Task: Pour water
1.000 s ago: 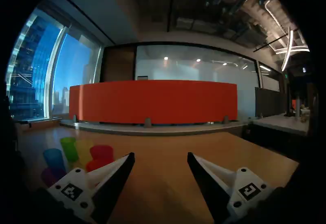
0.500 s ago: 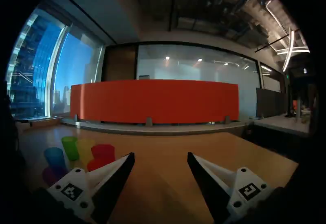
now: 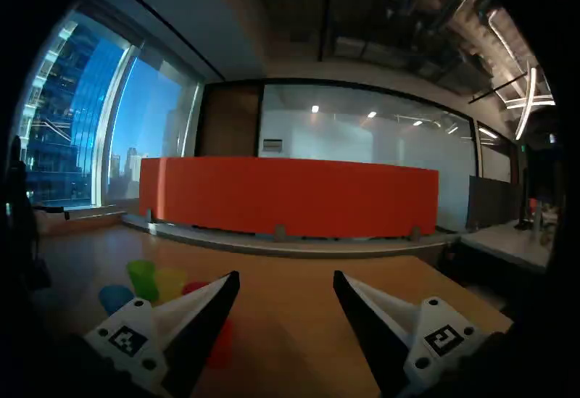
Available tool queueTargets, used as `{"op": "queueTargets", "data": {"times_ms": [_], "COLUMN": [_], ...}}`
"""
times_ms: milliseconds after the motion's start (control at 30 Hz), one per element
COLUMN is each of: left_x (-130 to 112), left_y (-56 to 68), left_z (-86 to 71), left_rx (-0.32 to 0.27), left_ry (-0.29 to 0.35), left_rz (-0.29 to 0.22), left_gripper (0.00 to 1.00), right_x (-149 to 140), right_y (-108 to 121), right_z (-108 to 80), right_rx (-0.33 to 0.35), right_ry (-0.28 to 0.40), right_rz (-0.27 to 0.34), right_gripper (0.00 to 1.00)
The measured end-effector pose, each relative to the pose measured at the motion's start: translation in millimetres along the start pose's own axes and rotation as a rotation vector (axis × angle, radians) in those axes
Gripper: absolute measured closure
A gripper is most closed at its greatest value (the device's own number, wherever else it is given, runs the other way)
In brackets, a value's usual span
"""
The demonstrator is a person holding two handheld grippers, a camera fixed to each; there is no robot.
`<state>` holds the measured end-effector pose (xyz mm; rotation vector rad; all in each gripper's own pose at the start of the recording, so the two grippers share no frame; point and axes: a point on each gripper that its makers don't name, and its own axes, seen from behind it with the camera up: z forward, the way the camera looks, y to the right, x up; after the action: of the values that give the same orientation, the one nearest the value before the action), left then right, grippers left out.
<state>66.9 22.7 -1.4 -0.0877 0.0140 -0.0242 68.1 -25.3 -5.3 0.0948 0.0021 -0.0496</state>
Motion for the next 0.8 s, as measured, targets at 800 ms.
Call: {"op": "queueTargets", "data": {"times_ms": [800], "left_x": [132], "left_y": [27.0], "left_z": [22.0], "left_rx": [-0.119], "left_ry": [0.01], "left_rz": [0.011], "left_gripper": [0.08], "right_x": [113], "right_y": [12], "right_z": [13.2], "right_rx": [0.067], "right_ry": [-0.03], "right_rz": [0.074], "right_gripper": [0.0]}}
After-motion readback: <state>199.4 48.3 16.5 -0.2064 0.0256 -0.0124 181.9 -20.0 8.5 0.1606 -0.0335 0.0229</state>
